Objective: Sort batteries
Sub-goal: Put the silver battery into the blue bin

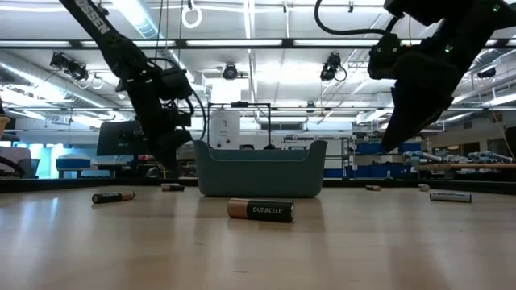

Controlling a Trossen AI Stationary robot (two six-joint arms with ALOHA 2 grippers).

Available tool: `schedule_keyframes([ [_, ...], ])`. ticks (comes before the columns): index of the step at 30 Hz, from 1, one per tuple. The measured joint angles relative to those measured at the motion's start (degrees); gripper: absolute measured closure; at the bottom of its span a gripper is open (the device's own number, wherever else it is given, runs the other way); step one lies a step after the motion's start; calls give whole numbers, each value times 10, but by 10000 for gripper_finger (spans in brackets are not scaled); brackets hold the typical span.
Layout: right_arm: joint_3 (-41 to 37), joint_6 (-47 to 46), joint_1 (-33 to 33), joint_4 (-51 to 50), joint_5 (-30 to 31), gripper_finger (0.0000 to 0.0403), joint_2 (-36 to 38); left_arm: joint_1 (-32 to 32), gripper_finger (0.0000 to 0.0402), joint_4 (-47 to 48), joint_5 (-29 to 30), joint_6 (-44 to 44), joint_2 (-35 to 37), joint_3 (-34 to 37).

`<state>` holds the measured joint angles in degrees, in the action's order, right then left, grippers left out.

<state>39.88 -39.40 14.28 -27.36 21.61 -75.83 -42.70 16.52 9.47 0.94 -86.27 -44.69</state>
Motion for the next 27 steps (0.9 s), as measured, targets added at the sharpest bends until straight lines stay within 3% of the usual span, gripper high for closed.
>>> schedule_keyframes([
  [4,0,5,0,8,0,261,0,-15,262,-31,-34,1,-29,0],
  [9,0,5,0,8,0,261,0,-19,233,-43,-11,4,-64,0],
  [13,0,6,0,13,0,261,0,-21,228,-53,29,3,-73,0],
  [27,0,7,0,14,-2,261,0,-14,227,-48,62,2,-75,-1],
])
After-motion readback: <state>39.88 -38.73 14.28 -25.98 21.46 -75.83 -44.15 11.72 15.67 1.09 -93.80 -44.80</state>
